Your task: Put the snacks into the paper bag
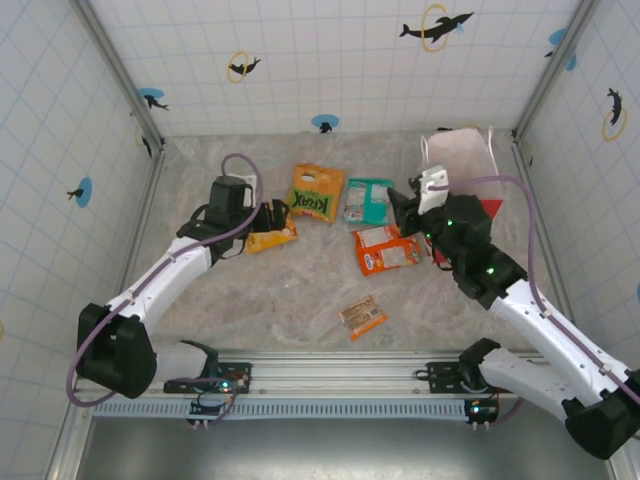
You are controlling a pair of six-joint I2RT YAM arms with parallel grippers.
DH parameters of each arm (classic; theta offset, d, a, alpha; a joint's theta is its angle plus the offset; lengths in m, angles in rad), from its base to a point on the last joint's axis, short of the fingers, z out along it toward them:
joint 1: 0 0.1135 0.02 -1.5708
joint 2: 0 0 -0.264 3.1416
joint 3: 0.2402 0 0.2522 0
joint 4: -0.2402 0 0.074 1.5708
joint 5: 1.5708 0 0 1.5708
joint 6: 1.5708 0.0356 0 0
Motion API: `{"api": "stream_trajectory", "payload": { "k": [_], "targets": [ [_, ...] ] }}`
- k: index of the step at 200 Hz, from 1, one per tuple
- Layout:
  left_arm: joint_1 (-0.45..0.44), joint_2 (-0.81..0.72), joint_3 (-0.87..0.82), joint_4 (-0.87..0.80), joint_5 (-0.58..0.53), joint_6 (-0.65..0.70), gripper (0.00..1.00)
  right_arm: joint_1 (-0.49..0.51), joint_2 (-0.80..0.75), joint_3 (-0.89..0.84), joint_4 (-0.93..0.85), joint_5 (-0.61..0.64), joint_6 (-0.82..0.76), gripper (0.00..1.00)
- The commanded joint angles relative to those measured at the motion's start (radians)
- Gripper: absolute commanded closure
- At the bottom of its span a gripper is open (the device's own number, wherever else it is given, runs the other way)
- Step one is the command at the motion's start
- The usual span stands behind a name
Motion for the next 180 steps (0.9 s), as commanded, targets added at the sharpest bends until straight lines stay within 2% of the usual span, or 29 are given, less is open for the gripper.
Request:
{"api": "stream_trajectory", "payload": {
  "k": [1, 38, 75, 135, 180],
  "targets": [
    [0.046, 0.005, -0.023, -0.061, 0.032, -0.051, 0.03, 0.103, 0.01, 0.06, -0.04, 0.162, -0.002, 0.49],
    [0.159, 0.02, -0.041, -0.09, 0.048, -0.111, 0.03, 0.288, 0.064, 0.072, -0.048, 0.278, -0.001, 0.48],
    [0.243, 0.047, -0.05, -0.114, 0.066, -0.122, 0.04, 0.41, 0.103, 0.049, -0.007, 0.361, 0.026, 0.48],
    [0.322, 0.091, -0.082, -0.116, 0.081, -0.136, 0.09, 0.502, 0.174, 0.008, 0.056, 0.389, 0.095, 0.48],
    [0.345, 0.132, -0.124, -0.084, 0.106, -0.151, 0.15, 0.515, 0.234, 0.006, 0.092, 0.339, 0.108, 0.46]
  ]
}}
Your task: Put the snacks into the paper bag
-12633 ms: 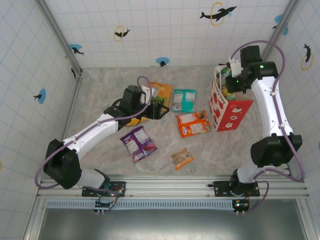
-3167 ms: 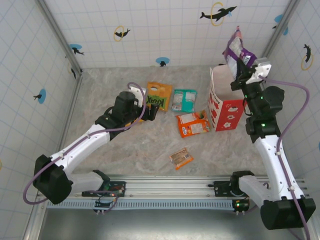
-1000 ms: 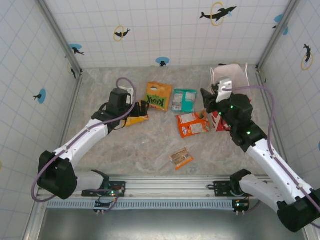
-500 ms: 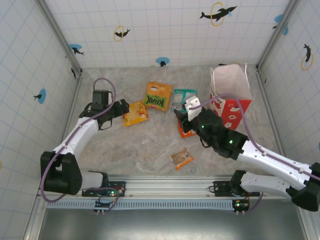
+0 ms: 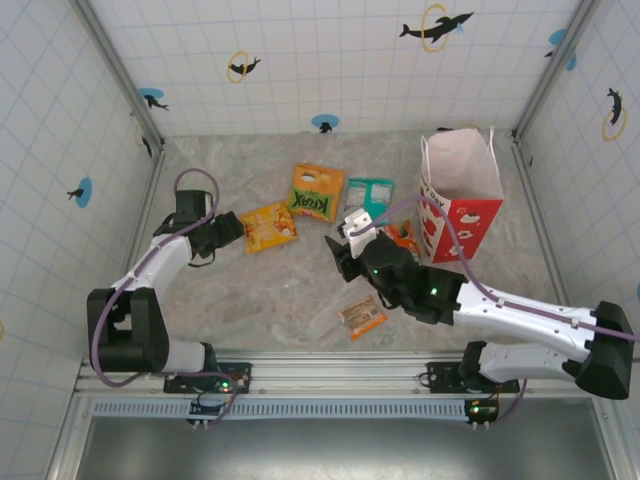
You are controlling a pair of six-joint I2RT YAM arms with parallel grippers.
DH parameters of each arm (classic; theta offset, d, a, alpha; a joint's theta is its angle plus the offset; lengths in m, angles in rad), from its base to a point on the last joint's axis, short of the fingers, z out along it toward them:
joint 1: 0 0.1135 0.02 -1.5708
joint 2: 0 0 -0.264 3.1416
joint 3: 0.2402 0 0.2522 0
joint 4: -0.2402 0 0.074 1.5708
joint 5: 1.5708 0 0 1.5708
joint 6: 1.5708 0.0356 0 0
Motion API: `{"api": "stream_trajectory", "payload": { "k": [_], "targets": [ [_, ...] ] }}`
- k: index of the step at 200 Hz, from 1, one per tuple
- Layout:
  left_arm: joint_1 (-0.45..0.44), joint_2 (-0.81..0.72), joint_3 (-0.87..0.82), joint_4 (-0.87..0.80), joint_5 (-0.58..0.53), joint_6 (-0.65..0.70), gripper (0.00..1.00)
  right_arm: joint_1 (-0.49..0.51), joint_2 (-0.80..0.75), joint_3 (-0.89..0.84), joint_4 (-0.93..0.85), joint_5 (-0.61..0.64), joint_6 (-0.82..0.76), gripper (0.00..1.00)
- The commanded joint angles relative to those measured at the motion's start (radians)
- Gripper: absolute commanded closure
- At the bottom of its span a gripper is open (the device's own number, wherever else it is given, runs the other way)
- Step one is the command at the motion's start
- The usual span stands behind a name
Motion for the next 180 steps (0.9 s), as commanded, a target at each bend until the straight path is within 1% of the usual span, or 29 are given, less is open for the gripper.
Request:
{"api": "stream_trajectory", "payload": {
  "k": [1, 5, 27, 55, 102, 122, 151, 180],
  "targets": [
    [0.012, 0.027, -0.03, 0.008, 0.034, -0.024, 0.15, 0.006, 0.017, -0.016, 0.064, -0.012, 0.024, 0.46],
    [0.012, 0.032, -0.027, 0.015, 0.042, -0.024, 0.16, 0.005, 0.02, -0.016, 0.095, -0.015, 0.024, 0.46],
    [0.011, 0.076, -0.01, 0.037, 0.088, -0.023, 0.2, 0.005, 0.03, -0.013, 0.101, -0.026, 0.019, 0.46],
    [0.012, 0.123, 0.011, 0.074, 0.131, -0.026, 0.28, 0.005, 0.024, -0.023, 0.103, -0.02, 0.014, 0.45],
    [0.013, 0.195, 0.032, 0.121, 0.159, -0.024, 0.36, 0.005, -0.001, -0.042, 0.11, -0.004, 0.013, 0.45],
    [0.012, 0.229, 0.04, 0.142, 0.177, -0.026, 0.41, 0.006, -0.004, -0.044, 0.101, 0.0, 0.013, 0.45],
    [0.012, 0.27, 0.05, 0.169, 0.187, -0.033, 0.43, 0.006, -0.007, -0.043, 0.089, 0.006, 0.013, 0.45],
    [0.012, 0.313, 0.069, 0.18, 0.213, -0.034, 0.49, 0.005, -0.008, -0.047, 0.085, 0.009, 0.015, 0.45]
  ]
}}
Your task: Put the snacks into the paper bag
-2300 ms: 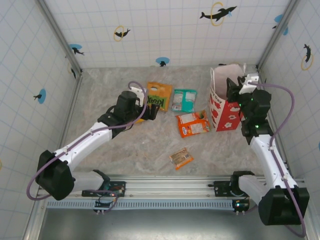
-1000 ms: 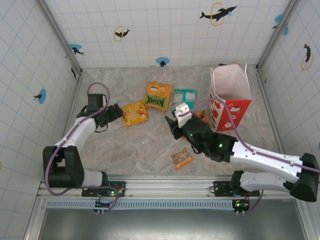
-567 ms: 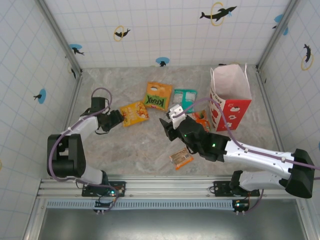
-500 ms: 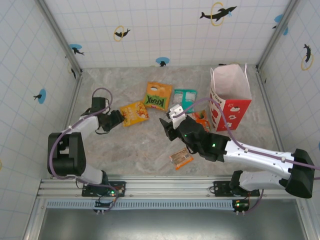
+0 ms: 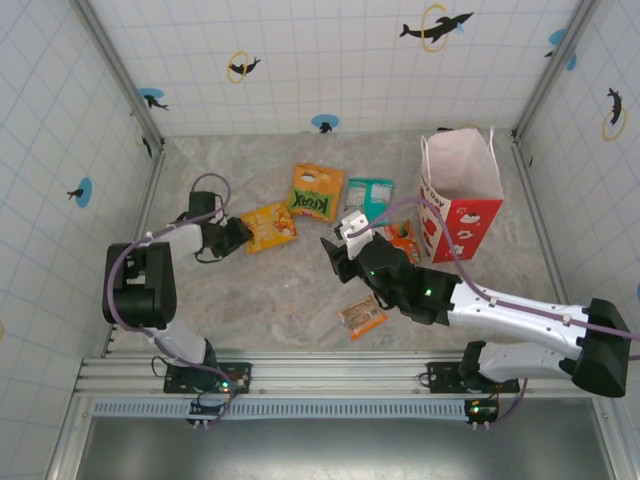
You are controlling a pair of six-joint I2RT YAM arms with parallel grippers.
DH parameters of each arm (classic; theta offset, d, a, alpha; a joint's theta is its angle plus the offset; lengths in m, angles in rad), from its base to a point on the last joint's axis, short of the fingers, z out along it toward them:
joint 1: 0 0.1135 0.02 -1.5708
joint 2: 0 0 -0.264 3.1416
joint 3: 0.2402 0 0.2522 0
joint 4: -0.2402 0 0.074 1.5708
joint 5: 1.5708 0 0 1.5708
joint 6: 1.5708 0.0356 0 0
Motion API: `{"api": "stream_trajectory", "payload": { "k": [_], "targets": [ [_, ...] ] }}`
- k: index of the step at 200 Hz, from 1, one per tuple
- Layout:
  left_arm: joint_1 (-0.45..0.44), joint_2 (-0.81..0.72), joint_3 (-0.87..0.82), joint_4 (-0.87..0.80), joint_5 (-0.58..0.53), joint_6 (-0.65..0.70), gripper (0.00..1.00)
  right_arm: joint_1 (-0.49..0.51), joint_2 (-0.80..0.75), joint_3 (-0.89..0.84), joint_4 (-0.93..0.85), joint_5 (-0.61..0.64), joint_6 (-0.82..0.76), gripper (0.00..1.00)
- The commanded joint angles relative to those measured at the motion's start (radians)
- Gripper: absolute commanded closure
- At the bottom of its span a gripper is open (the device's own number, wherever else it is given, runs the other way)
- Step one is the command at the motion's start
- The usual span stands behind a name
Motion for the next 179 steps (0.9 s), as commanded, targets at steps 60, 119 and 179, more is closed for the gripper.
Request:
{"api": "stream_trajectory", "payload": {
  "k": [60, 119, 179],
  "targets": [
    [0.007, 0.085, 0.046, 0.067, 0.065, -0.015, 0.68, 0.004, -0.032, -0.024, 0.013, 0.035, 0.014, 0.45],
    [0.006, 0.077, 0.047, 0.032, 0.057, 0.013, 0.93, 0.004, -0.056, -0.037, 0.013, 0.041, 0.033, 0.45],
    [0.006, -0.055, 0.002, 0.0, 0.077, 0.046, 1.0, 0.005, -0.071, -0.064, 0.034, 0.037, 0.048, 0.45]
  ]
}}
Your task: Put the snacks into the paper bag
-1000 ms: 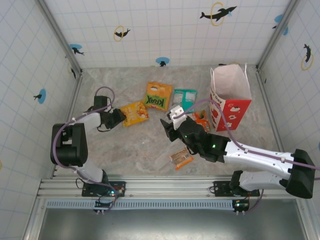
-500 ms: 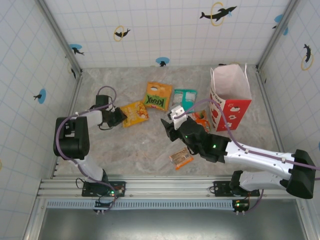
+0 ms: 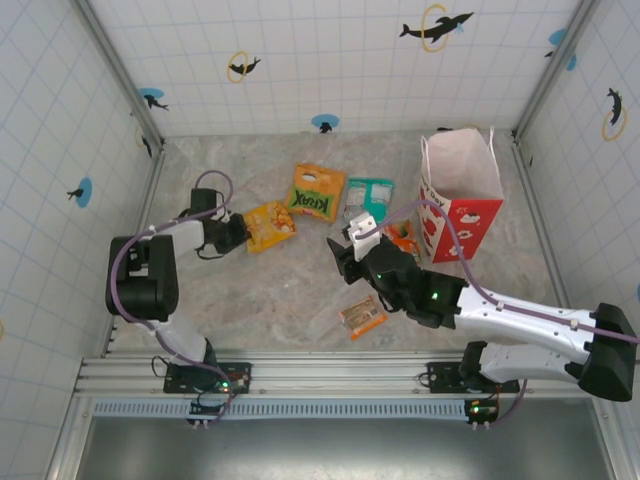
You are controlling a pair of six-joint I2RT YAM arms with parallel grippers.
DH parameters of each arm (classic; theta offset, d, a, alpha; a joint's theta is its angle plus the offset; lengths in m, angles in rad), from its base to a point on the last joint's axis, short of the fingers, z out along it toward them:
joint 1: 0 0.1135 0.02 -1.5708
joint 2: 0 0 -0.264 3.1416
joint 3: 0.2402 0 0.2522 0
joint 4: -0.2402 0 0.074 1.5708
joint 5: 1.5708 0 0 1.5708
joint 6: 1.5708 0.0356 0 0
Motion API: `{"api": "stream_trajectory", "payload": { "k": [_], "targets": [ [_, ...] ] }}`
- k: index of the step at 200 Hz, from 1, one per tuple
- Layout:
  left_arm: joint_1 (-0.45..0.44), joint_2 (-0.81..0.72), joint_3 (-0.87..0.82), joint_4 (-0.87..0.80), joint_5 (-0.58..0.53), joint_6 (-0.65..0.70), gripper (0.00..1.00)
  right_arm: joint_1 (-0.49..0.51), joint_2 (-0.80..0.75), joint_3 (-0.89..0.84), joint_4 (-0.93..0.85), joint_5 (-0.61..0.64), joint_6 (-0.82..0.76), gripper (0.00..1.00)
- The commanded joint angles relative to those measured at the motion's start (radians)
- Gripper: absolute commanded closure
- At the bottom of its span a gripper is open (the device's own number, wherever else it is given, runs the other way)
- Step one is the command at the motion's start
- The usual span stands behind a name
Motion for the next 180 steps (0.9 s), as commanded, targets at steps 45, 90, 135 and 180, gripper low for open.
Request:
{"api": "stream_trajectory", "payload": {
  "k": [45, 90, 135, 180],
  "targets": [
    [0.007, -0.212, -0.066, -0.041, 0.052, 0.092, 1.0, 0.005, -0.034, -0.042, 0.052, 0.011, 0.042, 0.45],
    [0.007, -0.334, -0.099, -0.074, 0.142, 0.154, 1.0, 0.004, -0.053, -0.056, 0.051, 0.002, 0.053, 0.45],
    [0.005, -0.444, -0.138, -0.048, 0.302, 0.215, 1.0, -0.032, -0.069, -0.063, 0.041, -0.037, 0.107, 0.45],
    [-0.014, -0.525, -0.146, -0.032, 0.429, 0.327, 1.0, -0.082, -0.076, -0.07, 0.043, -0.12, 0.174, 0.45]
  ]
}}
